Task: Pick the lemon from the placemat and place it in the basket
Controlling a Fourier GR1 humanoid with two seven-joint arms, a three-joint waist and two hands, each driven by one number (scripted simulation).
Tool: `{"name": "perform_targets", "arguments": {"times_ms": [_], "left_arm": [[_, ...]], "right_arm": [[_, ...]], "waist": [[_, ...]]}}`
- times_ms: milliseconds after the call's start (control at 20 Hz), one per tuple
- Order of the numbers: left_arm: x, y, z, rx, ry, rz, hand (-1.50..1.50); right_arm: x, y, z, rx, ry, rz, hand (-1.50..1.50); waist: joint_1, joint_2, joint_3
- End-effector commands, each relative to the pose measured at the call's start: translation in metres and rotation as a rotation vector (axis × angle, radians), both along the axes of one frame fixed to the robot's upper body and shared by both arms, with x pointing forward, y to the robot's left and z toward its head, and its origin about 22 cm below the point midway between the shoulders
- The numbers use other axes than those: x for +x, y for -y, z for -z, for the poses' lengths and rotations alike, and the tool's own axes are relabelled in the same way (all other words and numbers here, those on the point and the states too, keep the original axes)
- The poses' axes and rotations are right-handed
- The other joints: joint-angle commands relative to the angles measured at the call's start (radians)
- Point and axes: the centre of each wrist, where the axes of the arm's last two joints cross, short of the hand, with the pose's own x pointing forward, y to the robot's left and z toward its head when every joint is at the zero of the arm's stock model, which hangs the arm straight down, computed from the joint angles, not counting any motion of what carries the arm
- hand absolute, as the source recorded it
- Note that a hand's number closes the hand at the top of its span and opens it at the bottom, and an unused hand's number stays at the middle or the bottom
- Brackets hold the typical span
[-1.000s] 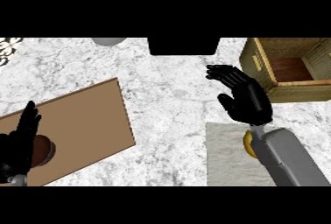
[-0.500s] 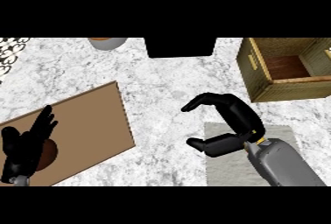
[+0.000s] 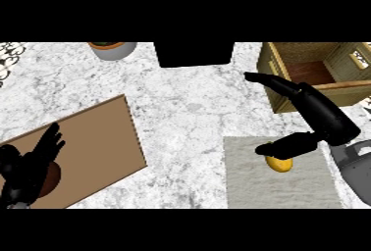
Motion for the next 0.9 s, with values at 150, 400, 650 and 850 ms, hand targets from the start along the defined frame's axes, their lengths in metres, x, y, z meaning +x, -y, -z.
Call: {"name": "perform_targets", "arguments": {"times_ms": [150,400,650,850], "left_arm": [[-0.023,0.016,0.043,-0.120,-0.193,-0.010,0.00],[-0.030,0.024,0.044,-0.115,-0.209,0.012,0.00],[-0.034,0.023,0.042,-0.132,-0.207,0.012,0.00],[-0.020,0.030,0.040,-0.132,-0.191,0.031,0.00]], "right_arm": [[-0.010,0.044,-0.105,-0.378,0.087,0.113,-1.50],[-0.021,0.057,-0.145,-0.563,-0.059,0.070,-1.50],[-0.036,0.067,-0.170,-0.721,-0.186,0.029,-1.50],[-0.043,0.075,-0.178,-0.784,-0.219,0.017,-1.50]], "waist": [[-0.009,0.019,-0.030],[0.018,0.024,-0.029],[0.025,0.024,-0.027],[0.023,0.032,-0.024]]}}
